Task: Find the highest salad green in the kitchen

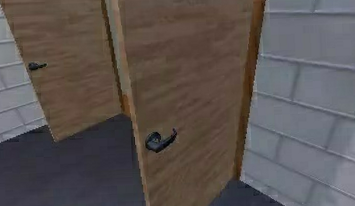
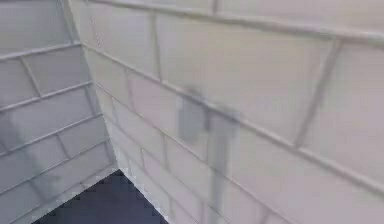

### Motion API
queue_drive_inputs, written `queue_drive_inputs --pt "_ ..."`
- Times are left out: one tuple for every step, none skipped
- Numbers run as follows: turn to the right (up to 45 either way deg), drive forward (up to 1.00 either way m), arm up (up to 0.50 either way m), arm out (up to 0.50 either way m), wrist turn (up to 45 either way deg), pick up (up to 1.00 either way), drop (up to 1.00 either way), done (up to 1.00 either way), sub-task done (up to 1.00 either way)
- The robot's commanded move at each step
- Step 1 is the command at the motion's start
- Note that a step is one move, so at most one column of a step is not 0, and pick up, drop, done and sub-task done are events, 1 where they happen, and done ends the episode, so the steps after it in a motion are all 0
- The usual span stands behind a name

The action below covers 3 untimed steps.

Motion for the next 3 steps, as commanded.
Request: queue_drive_inputs --pt "-45.0 0.0 0.0 0.0 0.0 0.0 0.0 0.0 0.0" --pt "0.0 0.1 0.0 0.0 0.0 0.0 0.0 0.0 0.0" --pt "-21.0 0.0 0.0 0.0 0.0 0.0 0.0 0.0 0.0"
